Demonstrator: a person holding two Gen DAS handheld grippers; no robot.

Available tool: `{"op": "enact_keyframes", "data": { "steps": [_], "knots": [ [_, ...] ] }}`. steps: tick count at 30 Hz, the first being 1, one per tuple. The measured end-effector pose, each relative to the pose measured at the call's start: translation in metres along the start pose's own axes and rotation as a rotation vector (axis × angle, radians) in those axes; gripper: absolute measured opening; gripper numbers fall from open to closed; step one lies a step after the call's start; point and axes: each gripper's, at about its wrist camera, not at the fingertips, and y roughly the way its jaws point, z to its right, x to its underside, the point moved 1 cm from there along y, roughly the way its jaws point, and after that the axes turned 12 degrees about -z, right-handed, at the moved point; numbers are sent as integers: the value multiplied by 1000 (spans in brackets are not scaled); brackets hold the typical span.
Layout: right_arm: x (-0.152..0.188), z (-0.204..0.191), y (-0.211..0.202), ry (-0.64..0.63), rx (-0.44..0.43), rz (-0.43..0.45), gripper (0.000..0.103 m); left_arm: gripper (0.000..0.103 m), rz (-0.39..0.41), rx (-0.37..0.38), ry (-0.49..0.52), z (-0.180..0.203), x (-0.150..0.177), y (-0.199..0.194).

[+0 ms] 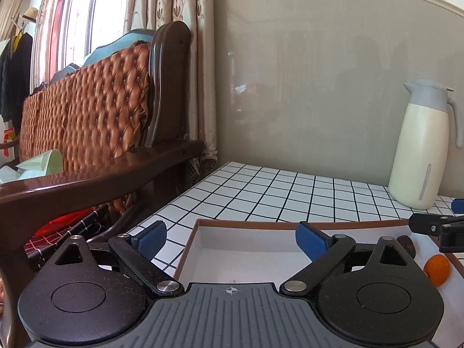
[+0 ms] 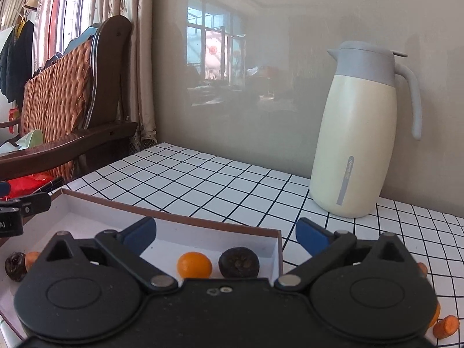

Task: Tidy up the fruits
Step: 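Move both open grippers out of the box back toward the loose fruits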

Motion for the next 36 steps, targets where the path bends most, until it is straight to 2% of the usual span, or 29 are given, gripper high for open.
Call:
{"op": "enact_keyframes", "data": {
  "steps": [5, 20, 24, 27, 36],
  "knots": [
    [1, 0, -1, 3, -6, -9, 97, 103, -13, 2, 2, 1, 1, 1],
    [13, -7, -29, -41, -23, 22, 97, 103, -10, 29, 7, 10, 12, -24],
    [16, -7, -40, -54, -16, 42, 97, 103, -35, 35, -53, 10, 11, -30],
    [18, -4, -46, -40, -21, 38, 97, 103, -24, 57, -77, 12, 10, -38],
    [31, 9, -70, -12, -9, 55, 97, 103, -30, 66, -17, 39, 19, -55]
  ]
}}
